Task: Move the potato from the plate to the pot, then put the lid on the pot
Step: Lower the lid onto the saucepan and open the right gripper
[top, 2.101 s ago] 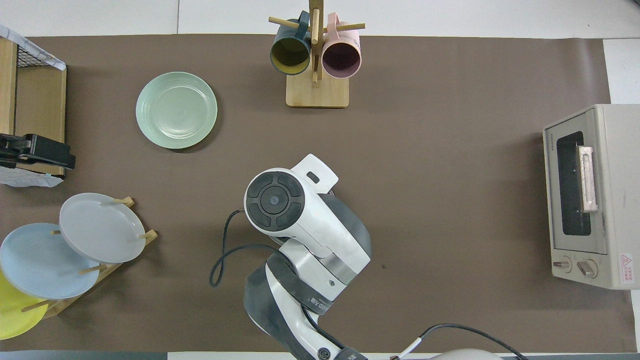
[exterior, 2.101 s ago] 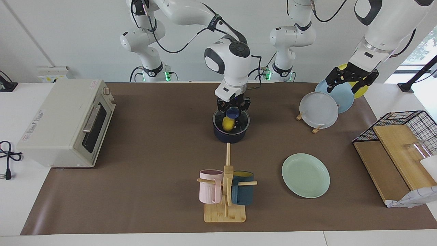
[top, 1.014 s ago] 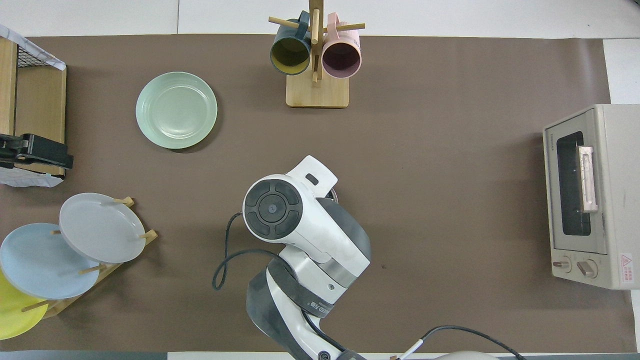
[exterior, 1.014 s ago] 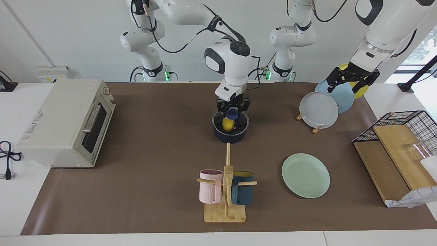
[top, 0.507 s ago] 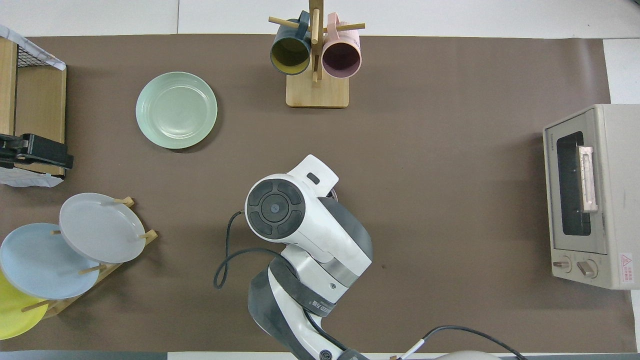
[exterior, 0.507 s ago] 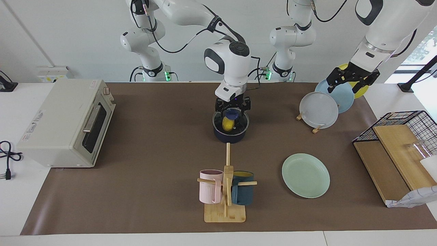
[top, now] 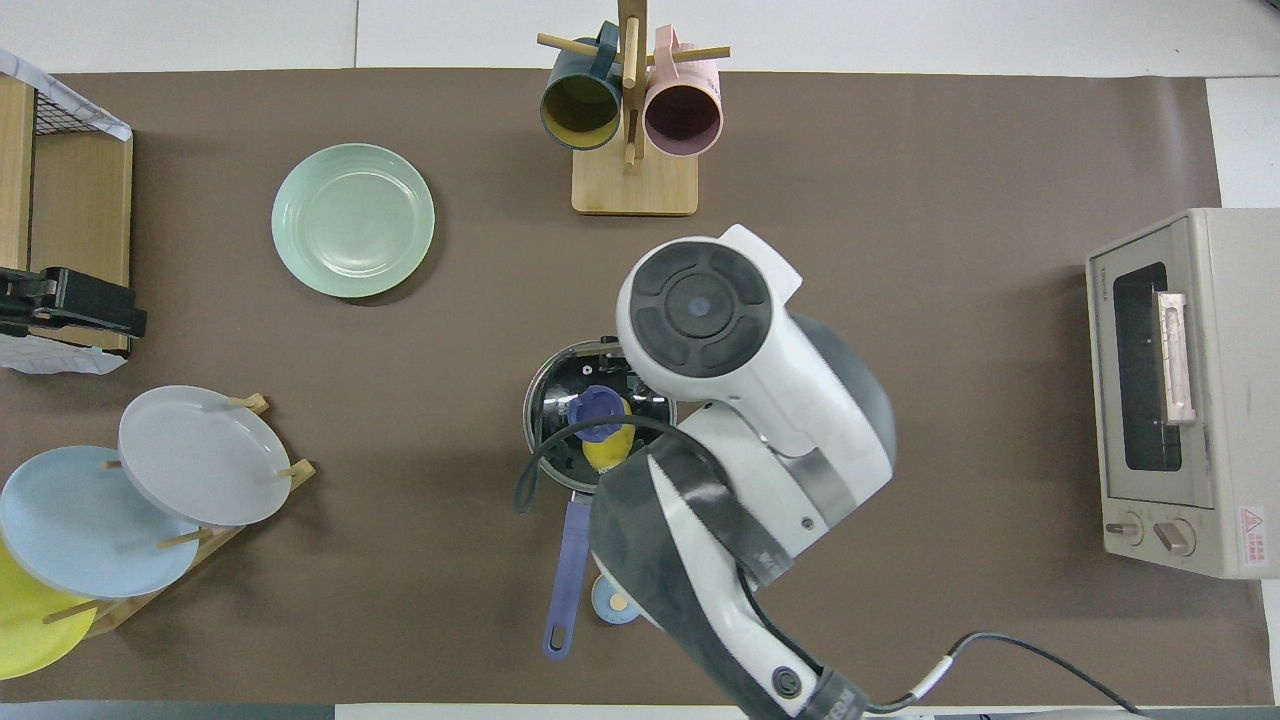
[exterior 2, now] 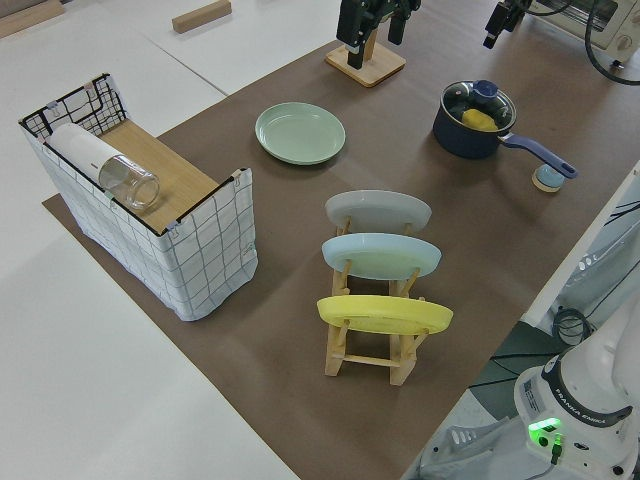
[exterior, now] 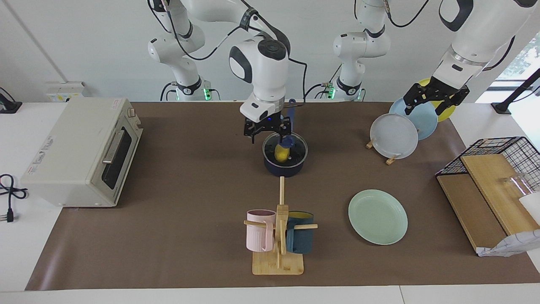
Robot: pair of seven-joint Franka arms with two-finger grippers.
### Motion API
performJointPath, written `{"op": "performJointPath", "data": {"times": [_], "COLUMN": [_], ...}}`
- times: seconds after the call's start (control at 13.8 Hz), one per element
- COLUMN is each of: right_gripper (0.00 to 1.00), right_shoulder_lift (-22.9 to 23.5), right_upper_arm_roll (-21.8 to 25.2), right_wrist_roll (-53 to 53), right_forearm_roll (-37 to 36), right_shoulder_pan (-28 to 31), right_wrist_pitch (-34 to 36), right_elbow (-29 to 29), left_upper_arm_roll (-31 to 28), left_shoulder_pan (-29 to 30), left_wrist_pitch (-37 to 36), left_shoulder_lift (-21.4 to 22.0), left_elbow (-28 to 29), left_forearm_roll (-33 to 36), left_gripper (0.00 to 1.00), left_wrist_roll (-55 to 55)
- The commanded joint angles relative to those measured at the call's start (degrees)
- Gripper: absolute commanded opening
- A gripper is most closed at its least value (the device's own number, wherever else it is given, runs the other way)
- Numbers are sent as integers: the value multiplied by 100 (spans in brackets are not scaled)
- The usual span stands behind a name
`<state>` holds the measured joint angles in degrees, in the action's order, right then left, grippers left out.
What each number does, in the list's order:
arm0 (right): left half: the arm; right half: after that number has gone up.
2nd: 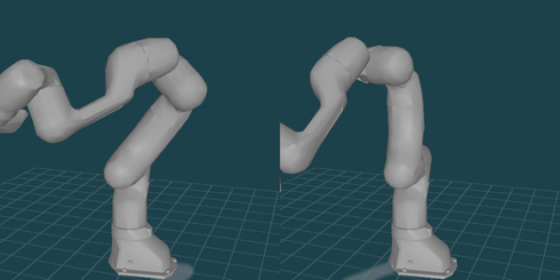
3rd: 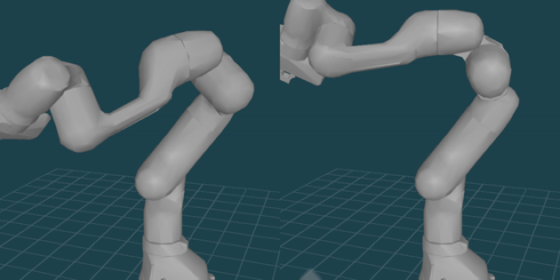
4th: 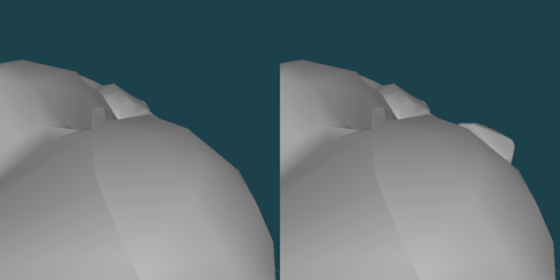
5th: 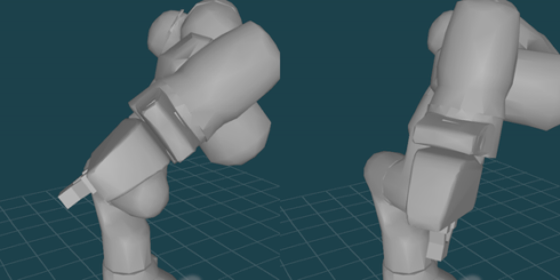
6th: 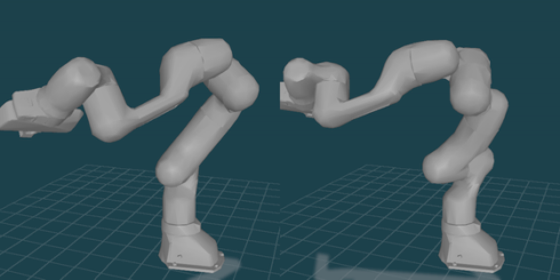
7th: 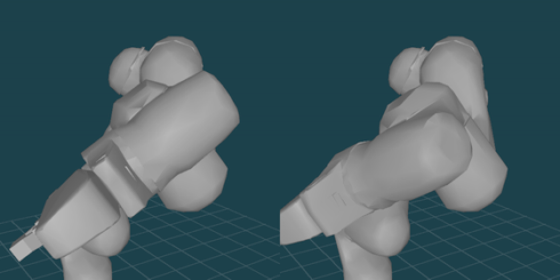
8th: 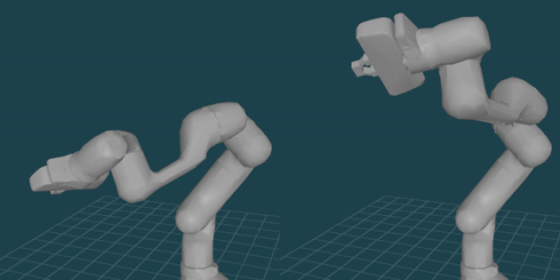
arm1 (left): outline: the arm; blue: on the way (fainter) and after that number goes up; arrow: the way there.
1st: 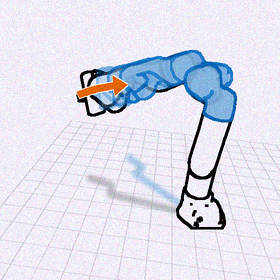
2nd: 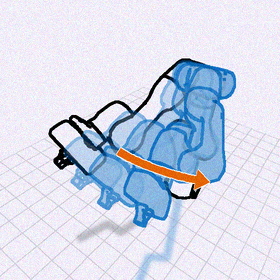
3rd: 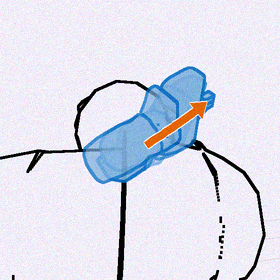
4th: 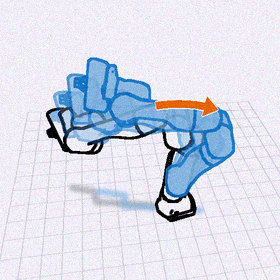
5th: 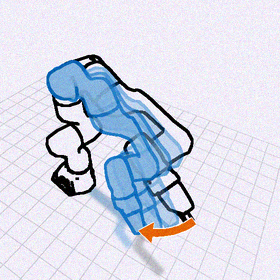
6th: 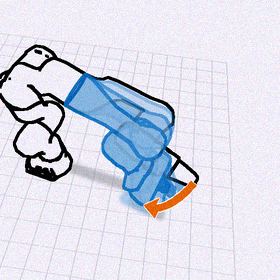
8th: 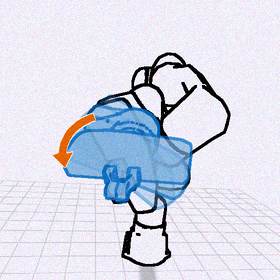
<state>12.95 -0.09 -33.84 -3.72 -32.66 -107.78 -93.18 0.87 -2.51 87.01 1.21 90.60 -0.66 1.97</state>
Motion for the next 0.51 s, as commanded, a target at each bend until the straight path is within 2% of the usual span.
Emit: {"op": "performJointPath", "data": {"times": [0.0, 0.14, 0.29, 0.43], "right_gripper": [100, 100, 100, 100], "right_shoulder_lift": [-441, -775, -1109, -1312], "right_upper_arm_roll": [-61, -61, -44, -44], "right_wrist_roll": [517, 623, 877, 1691], "right_forearm_roll": [21, 30, 38, 38], "right_shoulder_pan": [575, 935, 1252, 1656], "right_wrist_pitch": [397, 713, 1326, 1899], "right_elbow": [10, 10, 10, 2], "left_upper_arm_roll": [-25, -25, -25, -25], "left_shoulder_pan": [-30, -30, -30, -30], "left_wrist_pitch": [-70, -70, -70, -70], "left_shoulder_lift": [81, 81, 81, 81], "left_elbow": [19, 28, 27, 28], "left_forearm_roll": [127, 127, 127, 127], "left_gripper": [100, 100, 100, 100], "left_wrist_roll": [-3, -3, -3, -3]}}
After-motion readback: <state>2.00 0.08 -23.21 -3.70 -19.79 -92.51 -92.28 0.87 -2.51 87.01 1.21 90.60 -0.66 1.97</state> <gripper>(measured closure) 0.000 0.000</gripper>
